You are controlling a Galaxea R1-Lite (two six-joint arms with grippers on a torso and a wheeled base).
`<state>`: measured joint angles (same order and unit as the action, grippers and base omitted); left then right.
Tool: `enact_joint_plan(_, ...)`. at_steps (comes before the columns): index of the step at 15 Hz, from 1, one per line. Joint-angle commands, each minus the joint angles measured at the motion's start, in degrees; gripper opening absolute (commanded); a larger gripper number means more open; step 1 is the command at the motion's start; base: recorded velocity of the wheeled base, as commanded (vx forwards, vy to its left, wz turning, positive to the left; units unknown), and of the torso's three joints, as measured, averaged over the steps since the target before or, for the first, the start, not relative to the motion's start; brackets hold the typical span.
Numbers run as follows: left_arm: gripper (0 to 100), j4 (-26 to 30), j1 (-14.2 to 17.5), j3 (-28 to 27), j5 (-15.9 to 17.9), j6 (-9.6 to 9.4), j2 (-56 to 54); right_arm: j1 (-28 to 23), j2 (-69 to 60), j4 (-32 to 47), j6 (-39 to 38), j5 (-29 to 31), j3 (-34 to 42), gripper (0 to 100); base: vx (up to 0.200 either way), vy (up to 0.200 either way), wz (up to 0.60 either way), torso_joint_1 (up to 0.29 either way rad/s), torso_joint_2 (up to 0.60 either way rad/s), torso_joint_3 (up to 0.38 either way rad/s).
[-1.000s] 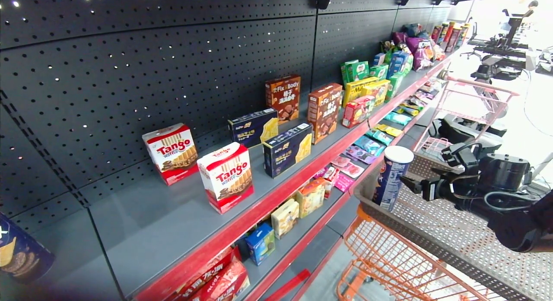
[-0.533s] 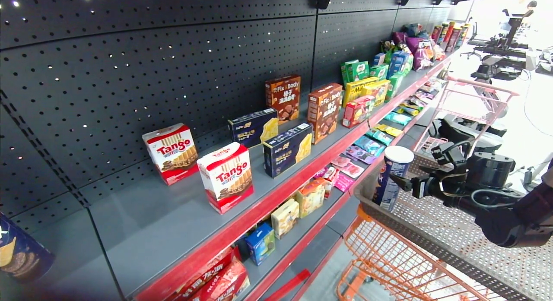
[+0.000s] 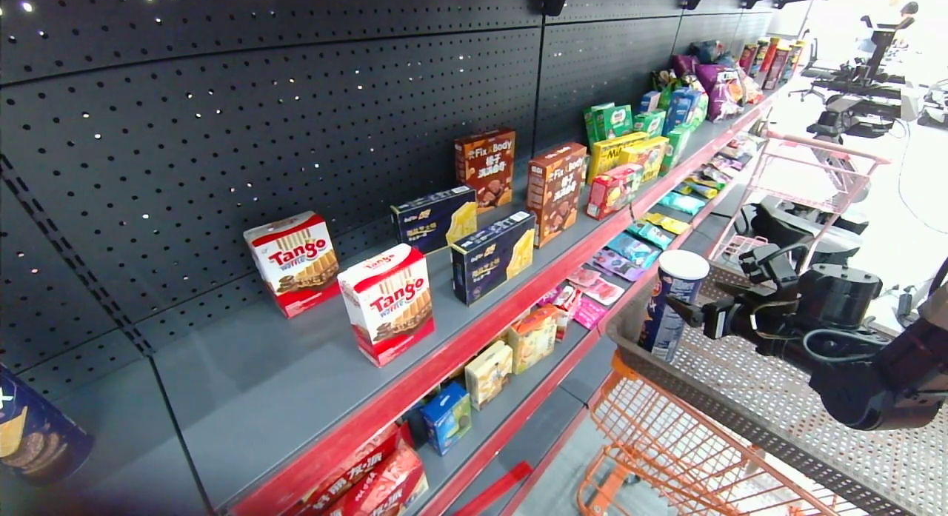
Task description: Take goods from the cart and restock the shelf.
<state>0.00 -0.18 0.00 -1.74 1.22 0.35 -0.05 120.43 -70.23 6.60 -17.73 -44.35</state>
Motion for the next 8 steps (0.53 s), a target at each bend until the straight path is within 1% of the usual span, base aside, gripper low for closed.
enact_joint_plan(1, 100, 0.0, 0.01, 0.0, -0.01, 0.01, 0.09, 0.58, 2.09, -3.77, -0.35, 0.06, -0.04, 100, 0.0, 0.0, 0.0, 0.0, 0.0, 0.0)
enact_joint_plan(4, 100, 0.0, 0.01, 0.0, -0.01, 0.01, 0.09, 0.75, 3.93, -3.86, -0.09, -0.38, -1.44, 100, 0.0, 0.0, 0.0, 0.0, 0.0, 0.0)
enact_joint_plan(7, 100, 0.0, 0.01, 0.0, -0.01, 0.01, 0.09, 0.84, 6.04, -3.77, -0.27, -2.49, -3.99, 100, 0.0, 0.0, 0.0, 0.0, 0.0, 0.0)
enact_joint_plan(8, 100, 0.0, 0.01, 0.0, -0.01, 0.01, 0.09, 0.84, 7.19, -3.77, -0.35, -2.84, -5.92, 100, 0.0, 0.0, 0.0, 0.0, 0.0, 0.0)
